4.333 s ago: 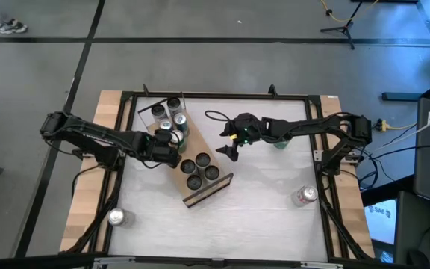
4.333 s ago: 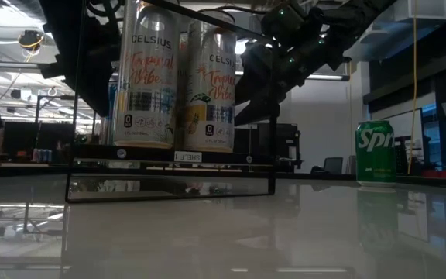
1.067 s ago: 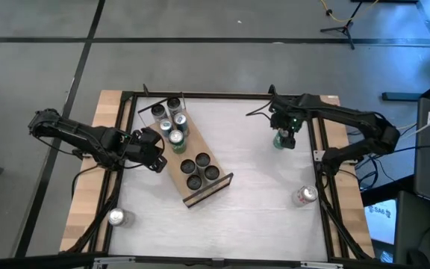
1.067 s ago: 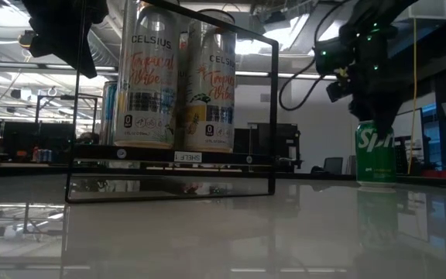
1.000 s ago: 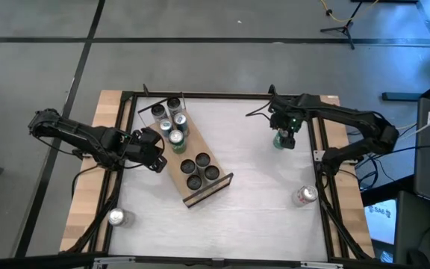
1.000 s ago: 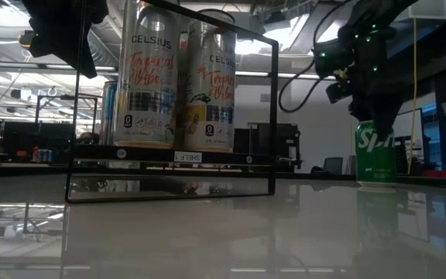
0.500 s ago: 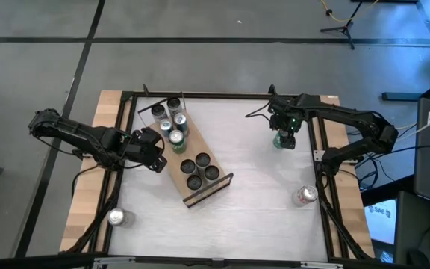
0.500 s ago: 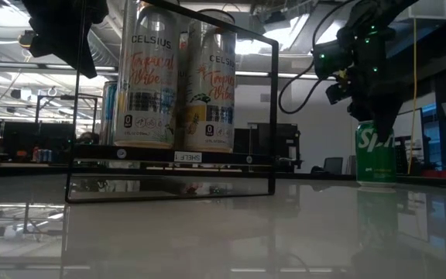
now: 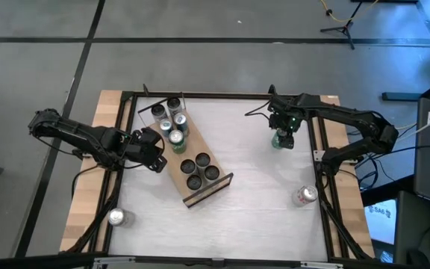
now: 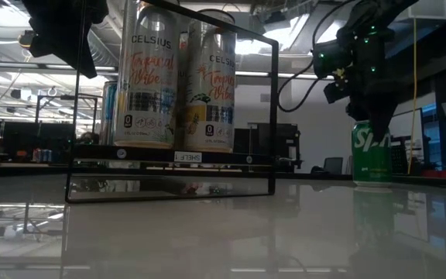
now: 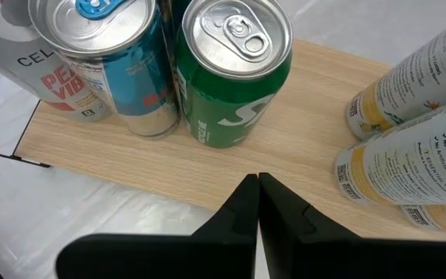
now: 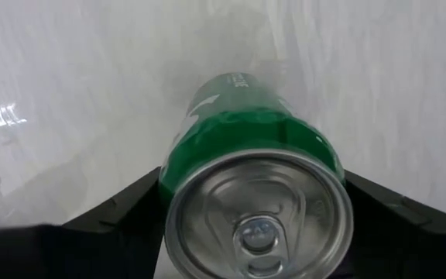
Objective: Place canned beverage on shelf
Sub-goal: Put the green soda can on the shelf aligned with the other green soda can
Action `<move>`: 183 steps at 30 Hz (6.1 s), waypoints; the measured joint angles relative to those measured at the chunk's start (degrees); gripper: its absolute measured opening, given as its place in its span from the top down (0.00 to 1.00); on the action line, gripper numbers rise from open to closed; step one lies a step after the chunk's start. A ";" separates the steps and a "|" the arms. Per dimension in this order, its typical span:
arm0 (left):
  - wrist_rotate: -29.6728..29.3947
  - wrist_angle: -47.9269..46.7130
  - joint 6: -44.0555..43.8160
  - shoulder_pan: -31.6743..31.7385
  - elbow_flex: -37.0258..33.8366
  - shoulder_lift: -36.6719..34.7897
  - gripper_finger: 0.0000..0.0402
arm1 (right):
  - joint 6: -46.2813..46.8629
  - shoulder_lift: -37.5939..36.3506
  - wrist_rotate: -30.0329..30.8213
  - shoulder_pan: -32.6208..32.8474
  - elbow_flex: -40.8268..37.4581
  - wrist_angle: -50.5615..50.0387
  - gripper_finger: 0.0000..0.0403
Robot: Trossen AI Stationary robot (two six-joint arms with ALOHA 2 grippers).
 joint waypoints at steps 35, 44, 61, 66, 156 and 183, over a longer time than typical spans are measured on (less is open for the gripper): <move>0.43 0.02 0.02 -0.02 0.00 0.02 1.00 | -3.14 35.12 -2.27 16.61 59.38 -12.55 0.26; 0.42 1.08 0.01 -0.01 0.00 0.02 1.00 | -5.94 39.52 -2.32 16.52 66.62 -11.30 0.26; 0.39 1.51 0.00 0.00 0.00 0.02 1.00 | -6.71 40.44 -10.80 17.89 66.69 -1.45 0.26; 0.39 2.14 0.00 -0.02 0.00 0.04 1.00 | -7.92 40.77 -11.12 19.01 66.66 0.83 0.26; 0.83 5.06 1.29 0.00 0.00 0.04 1.00 | -10.33 45.90 -12.12 22.53 66.16 6.16 0.24; 1.68 4.90 1.51 -0.01 0.00 0.00 1.00 | -10.53 47.34 -11.17 22.51 66.28 2.07 0.24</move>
